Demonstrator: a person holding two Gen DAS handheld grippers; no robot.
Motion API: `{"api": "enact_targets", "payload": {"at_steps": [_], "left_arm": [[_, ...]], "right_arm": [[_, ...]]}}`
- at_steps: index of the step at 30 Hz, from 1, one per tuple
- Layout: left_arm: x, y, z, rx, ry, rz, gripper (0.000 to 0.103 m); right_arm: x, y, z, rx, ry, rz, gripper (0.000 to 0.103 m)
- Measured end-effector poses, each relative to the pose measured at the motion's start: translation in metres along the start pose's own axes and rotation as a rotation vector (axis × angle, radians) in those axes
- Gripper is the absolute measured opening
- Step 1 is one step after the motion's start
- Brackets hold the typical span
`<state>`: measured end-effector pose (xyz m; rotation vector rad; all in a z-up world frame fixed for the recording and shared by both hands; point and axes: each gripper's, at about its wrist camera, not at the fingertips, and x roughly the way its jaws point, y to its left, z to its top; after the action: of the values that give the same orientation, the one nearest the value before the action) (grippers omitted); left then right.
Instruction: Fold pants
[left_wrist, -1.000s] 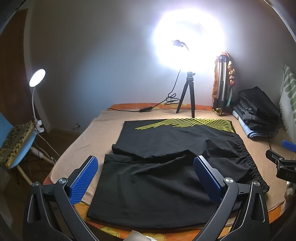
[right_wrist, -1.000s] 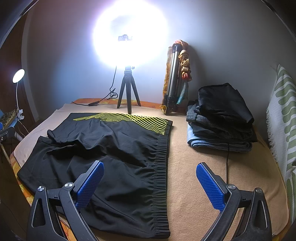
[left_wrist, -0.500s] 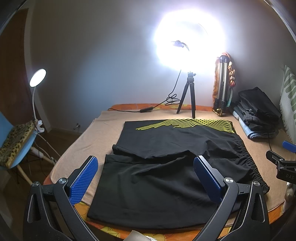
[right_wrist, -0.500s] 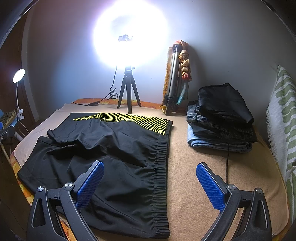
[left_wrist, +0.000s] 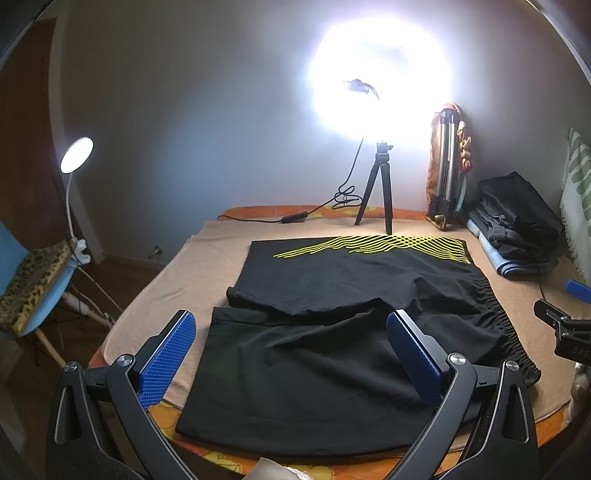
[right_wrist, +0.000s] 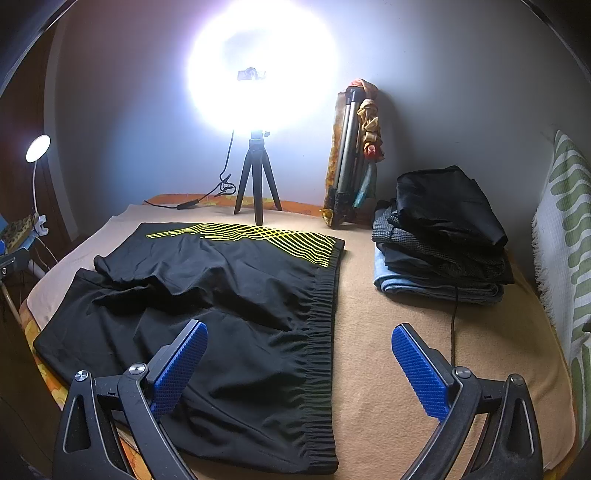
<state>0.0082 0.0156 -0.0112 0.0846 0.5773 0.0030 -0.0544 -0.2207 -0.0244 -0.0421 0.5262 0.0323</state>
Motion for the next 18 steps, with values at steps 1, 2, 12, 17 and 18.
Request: {"api": "enact_targets", "payload": {"at_steps": [1,2,12,17,18], "left_arm": [[0.0,-0.001,0.0,0.0,0.001,0.001,0.103],[0.001,-0.001,0.0,0.002,0.002,0.001,0.103],[0.0,0.0,-0.003,0.008,0.002,0.012,0.103],[0.001,0.01,-0.008,0.014,0.017,0.024,0.103],[0.001,0.013,-0.01,0.013,0.021,0.026,0.103]], "right_arm": [[0.0,0.0,0.0,-0.001,0.001,0.0,0.101],[0.0,0.0,0.0,-0.002,0.003,0.0,0.101],[-0.002,-0.003,-0.002,-0.016,0.005,-0.002,0.101],[-0.002,-0.006,-0.003,-0.03,0.015,0.027,0.101],[-0.003,-0.008,-0.004,-0.034,0.015,0.032,0.101]]}}
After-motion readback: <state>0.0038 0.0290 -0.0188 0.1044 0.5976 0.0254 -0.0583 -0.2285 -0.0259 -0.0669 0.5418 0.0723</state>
